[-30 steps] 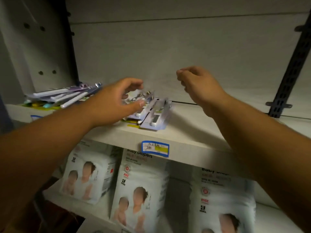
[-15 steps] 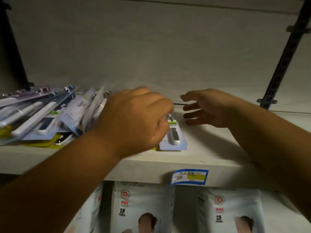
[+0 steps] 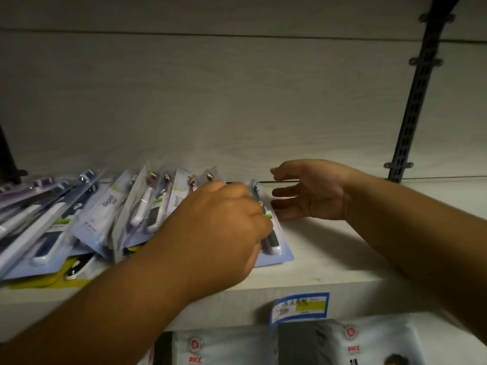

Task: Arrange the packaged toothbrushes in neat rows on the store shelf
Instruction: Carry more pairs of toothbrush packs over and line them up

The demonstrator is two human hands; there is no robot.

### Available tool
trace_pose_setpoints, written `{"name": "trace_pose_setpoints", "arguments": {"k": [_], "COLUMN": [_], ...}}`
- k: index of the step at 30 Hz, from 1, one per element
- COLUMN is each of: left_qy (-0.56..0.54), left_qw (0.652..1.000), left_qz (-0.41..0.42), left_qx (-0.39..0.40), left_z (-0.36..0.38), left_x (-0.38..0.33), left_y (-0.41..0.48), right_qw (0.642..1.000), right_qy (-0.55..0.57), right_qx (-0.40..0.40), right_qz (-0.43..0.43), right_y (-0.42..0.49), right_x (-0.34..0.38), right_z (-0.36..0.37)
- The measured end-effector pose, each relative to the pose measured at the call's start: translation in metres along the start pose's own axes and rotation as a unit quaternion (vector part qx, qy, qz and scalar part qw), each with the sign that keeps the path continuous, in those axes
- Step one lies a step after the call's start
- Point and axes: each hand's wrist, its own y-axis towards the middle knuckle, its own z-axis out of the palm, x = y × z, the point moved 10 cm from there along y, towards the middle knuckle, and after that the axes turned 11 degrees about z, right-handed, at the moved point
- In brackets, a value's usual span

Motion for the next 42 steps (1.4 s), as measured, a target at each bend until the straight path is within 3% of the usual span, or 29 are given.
{"name": "trace_pose_setpoints", "arguments": {"k": [6,11,16,19,22,24,26,29,32,36,38,39,42], "left_qy": [-0.027,-0.041,-0.041,-0.08,-0.17,-0.27,-0.377,-0.481,-0.531,-0.545,-0.527,-0.522,-0.528], "left_qw": [1.0,0.999,0.997,0.985,0.94,0.879,0.802,0.725,0.693,0.676,0.672,0.658,0.619], "left_qz": [-0.012,-0.025,-0.056,-0.093,-0.189,-0.301,-0.395,-0.463,-0.466,-0.445,-0.447,-0.454,-0.476], "left_qx": [0.008,0.007,-0.04,-0.122,-0.229,-0.252,-0.242,-0.168,-0.144,-0.219,-0.269,-0.297,-0.334], "left_z": [0.005,0.008,-0.002,-0.018,-0.039,-0.033,-0.012,0.024,0.045,0.047,0.043,0.042,0.045], "left_x": [0.003,0.007,0.015,0.024,0.045,0.069,0.092,0.103,0.097,0.108,0.116,0.12,0.127], "left_y": [-0.002,-0.004,-0.008,-0.013,-0.027,-0.036,-0.037,-0.027,-0.018,-0.015,-0.021,-0.026,-0.039], "right_qw": [1.0,0.992,0.99,0.99,0.991,0.991,0.989,0.984,0.979,0.968,0.968,0.963,0.894], "right_qy": [0.003,-0.111,-0.105,-0.1,-0.064,-0.023,0.022,0.088,0.11,0.112,0.039,-0.049,-0.36], "right_qx": [-0.004,-0.028,-0.051,-0.061,-0.067,-0.064,-0.049,-0.011,0.018,0.033,-0.036,-0.085,-0.177], "right_qz": [-0.021,-0.056,-0.084,-0.08,-0.096,-0.119,-0.14,-0.153,-0.171,-0.223,-0.247,-0.253,-0.2], "right_y": [-0.002,-0.006,-0.006,-0.007,-0.011,-0.014,-0.018,-0.022,-0.026,-0.034,-0.034,-0.034,-0.025], "right_x": [0.0,0.003,0.011,0.011,0.018,0.026,0.034,0.037,0.036,0.044,0.047,0.047,0.033], "right_z": [0.001,0.001,-0.006,-0.01,-0.017,-0.022,-0.022,-0.011,0.003,0.014,0.003,-0.001,0.006]}}
